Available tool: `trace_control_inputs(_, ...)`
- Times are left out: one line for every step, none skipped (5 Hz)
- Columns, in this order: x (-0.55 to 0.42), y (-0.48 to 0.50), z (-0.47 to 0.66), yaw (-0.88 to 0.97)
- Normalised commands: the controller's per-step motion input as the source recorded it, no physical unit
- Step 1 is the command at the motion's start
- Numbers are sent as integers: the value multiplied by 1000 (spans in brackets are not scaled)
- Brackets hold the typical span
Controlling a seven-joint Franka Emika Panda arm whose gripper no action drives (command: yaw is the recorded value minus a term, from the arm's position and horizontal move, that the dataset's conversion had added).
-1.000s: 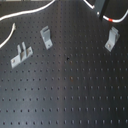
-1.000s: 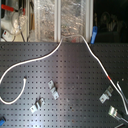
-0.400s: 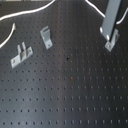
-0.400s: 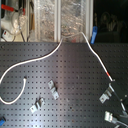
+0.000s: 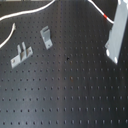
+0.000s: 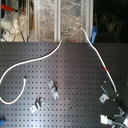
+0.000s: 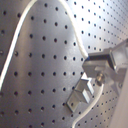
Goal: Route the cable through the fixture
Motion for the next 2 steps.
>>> trace_control_inputs(-304,-282,120,-114)
trace_control_inputs(-351,-296,87,23)
